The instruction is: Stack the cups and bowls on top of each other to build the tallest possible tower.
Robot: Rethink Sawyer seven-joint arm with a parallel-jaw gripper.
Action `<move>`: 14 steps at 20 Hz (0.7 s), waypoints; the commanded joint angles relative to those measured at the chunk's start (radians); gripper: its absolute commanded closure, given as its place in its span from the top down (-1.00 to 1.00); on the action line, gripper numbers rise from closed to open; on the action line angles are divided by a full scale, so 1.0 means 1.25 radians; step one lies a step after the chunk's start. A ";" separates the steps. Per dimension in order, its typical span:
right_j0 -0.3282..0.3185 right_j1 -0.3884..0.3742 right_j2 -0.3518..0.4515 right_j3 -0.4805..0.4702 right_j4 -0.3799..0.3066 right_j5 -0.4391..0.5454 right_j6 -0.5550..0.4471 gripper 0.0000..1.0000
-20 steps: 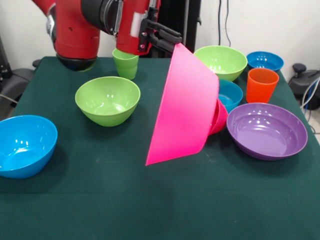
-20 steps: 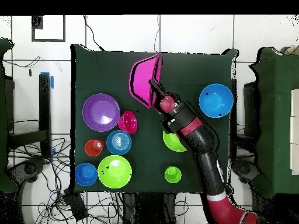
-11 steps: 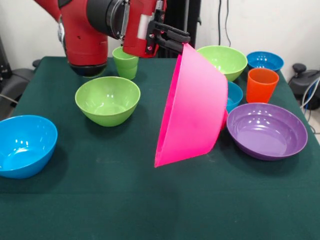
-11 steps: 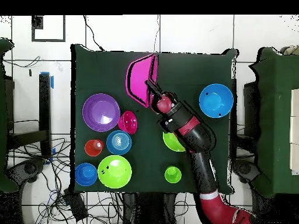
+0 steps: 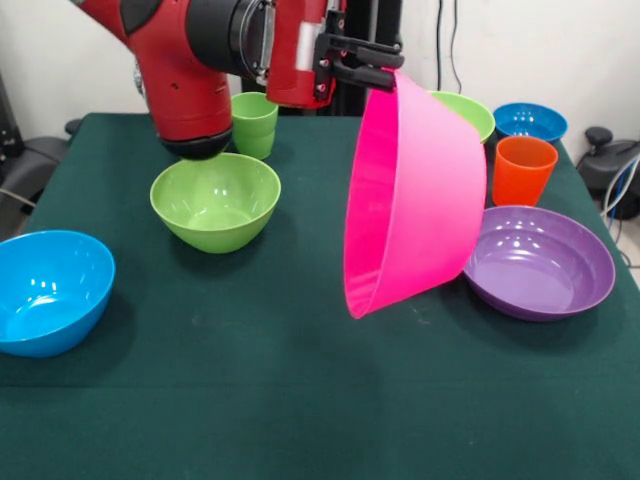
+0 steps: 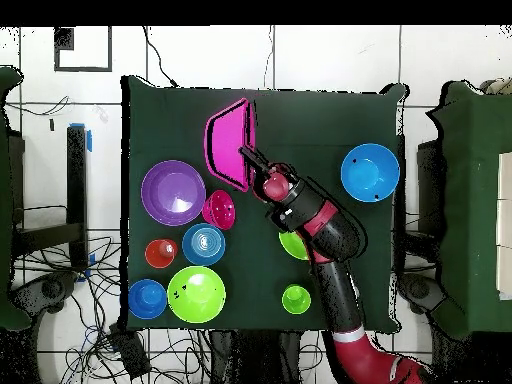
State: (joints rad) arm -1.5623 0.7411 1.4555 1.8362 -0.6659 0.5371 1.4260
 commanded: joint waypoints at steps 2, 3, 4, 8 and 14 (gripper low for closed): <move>0.001 0.045 -0.086 -0.101 0.067 0.128 -0.301 -1.00; 0.001 0.046 -0.084 -0.100 0.073 0.139 -0.306 -1.00; 0.001 0.046 -0.083 -0.098 0.075 0.143 -0.306 -1.00; 0.001 0.060 -0.081 -0.096 0.084 0.150 -0.319 -1.00; 0.010 0.078 -0.072 -0.110 0.109 0.187 -0.350 -1.00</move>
State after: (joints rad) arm -1.5870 0.7738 1.4409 1.8359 -0.5952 0.6661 1.3662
